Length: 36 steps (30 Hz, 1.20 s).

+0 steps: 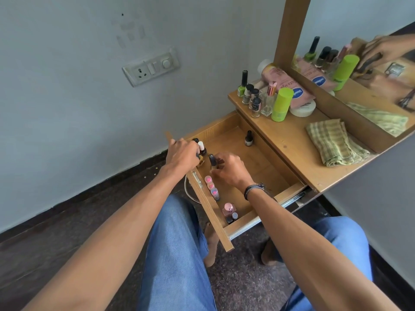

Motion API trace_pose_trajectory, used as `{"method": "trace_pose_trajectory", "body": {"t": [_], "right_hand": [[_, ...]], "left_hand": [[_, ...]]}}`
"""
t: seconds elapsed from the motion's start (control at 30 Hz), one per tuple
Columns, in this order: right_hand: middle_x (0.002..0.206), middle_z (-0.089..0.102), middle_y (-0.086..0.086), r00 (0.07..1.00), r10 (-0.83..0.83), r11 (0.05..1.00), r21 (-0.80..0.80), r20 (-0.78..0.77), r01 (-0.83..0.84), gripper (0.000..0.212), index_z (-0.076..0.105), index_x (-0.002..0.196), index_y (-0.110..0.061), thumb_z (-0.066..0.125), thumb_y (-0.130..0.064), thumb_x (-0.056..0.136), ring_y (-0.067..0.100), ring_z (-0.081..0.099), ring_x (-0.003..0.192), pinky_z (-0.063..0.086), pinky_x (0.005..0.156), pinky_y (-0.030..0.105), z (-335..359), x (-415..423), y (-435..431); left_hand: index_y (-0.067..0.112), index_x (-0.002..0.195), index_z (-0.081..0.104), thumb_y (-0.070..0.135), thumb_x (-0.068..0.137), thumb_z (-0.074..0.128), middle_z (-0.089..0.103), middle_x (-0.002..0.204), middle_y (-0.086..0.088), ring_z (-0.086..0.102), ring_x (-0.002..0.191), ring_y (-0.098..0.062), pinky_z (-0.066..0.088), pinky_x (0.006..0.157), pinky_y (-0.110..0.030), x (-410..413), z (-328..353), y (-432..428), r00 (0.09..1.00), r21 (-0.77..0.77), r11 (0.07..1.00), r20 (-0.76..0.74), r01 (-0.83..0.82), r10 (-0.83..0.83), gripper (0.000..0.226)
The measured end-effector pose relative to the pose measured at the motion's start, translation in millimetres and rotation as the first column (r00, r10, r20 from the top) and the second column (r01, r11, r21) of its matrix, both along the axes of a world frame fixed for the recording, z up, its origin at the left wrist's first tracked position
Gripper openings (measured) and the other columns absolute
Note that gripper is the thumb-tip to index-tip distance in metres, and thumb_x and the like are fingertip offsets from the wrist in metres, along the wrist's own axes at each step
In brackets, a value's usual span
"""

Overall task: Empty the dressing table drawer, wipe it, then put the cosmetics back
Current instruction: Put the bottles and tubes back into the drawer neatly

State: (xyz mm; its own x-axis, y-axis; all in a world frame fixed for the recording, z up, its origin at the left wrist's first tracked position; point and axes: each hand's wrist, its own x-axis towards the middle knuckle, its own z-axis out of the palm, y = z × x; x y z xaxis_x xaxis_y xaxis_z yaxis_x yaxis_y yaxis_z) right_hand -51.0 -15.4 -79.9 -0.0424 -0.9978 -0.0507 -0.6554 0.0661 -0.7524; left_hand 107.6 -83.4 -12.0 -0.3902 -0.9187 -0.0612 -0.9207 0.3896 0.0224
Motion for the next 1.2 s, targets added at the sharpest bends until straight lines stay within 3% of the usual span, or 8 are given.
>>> {"method": "trace_pose_trajectory", "body": {"t": [0.2,0.4,0.57,0.77,0.97,1.2], "right_hand": [[0.105,0.055,-0.009,0.999,0.026,0.999,-0.032,0.038,-0.025,0.026,0.068,0.104,-0.021,0.084,-0.022,0.083,0.014,0.058,0.093,0.058,0.084,0.039,-5.8,11.9,-13.2],[0.116,0.049,-0.009,0.989,0.014,1.000,-0.016,0.149,-0.011,0.043,0.057,0.109,-0.027,0.079,-0.002,0.082,0.012,0.061,0.102,0.059,0.091,0.036,-10.2,15.6,-13.0],[0.105,0.061,-0.003,0.999,-0.006,0.999,0.032,0.042,0.005,0.035,0.057,0.113,-0.024,0.078,-0.014,0.087,0.017,0.061,0.092,0.058,0.083,0.042,-11.9,15.8,-12.0],[0.095,0.069,-0.003,1.000,0.015,1.000,0.000,-0.022,-0.015,0.022,0.055,0.102,-0.026,0.071,-0.017,0.092,0.020,0.067,0.085,0.059,0.078,0.045,-9.5,23.1,-17.4],[0.089,0.065,-0.001,0.996,0.012,1.000,-0.013,-0.087,-0.013,0.011,0.056,0.095,-0.021,0.067,-0.019,0.095,0.021,0.062,0.078,0.055,0.070,0.040,-6.2,29.0,-23.6],[0.091,0.068,0.004,0.993,-0.014,1.000,0.006,-0.118,0.015,0.006,0.062,0.097,-0.020,0.065,-0.026,0.097,0.024,0.062,0.079,0.052,0.067,0.037,-6.2,34.3,-30.9]], "left_hand": [[0.026,0.122,0.071,0.028,0.087,0.076,0.075,0.108,-0.003,0.061,0.110,-0.025,0.038,0.095,-0.041,3.3,-2.1,-5.7,0.999,0.015,1.000,-0.051,0.009,-0.009,0.035],[0.023,0.119,0.073,0.028,0.088,0.076,0.076,0.108,-0.003,0.059,0.111,-0.024,0.037,0.096,-0.040,9.5,-7.9,-7.3,0.991,-0.058,0.998,-0.133,-0.030,0.022,0.031],[0.021,0.117,0.074,0.028,0.087,0.078,0.076,0.110,0.000,0.060,0.109,-0.023,0.037,0.093,-0.038,9.5,-8.1,-3.7,0.983,-0.111,0.993,-0.180,-0.050,0.029,0.031],[0.019,0.125,0.070,0.013,0.086,0.077,0.075,0.113,-0.003,0.060,0.111,-0.026,0.039,0.094,-0.039,10.6,-6.1,0.9,0.977,-0.127,0.990,-0.213,-0.056,0.028,0.040],[0.013,0.128,0.066,-0.004,0.082,0.064,0.069,0.123,-0.005,0.059,0.114,-0.026,0.046,0.097,-0.043,16.2,-10.5,6.1,0.958,-0.139,0.989,-0.287,-0.048,0.006,0.048],[0.004,0.120,0.068,-0.009,0.080,0.065,0.067,0.115,-0.010,0.060,0.104,-0.030,0.050,0.090,-0.043,15.2,-12.7,11.7,0.942,-0.200,0.977,-0.335,-0.074,0.003,0.042]]}}
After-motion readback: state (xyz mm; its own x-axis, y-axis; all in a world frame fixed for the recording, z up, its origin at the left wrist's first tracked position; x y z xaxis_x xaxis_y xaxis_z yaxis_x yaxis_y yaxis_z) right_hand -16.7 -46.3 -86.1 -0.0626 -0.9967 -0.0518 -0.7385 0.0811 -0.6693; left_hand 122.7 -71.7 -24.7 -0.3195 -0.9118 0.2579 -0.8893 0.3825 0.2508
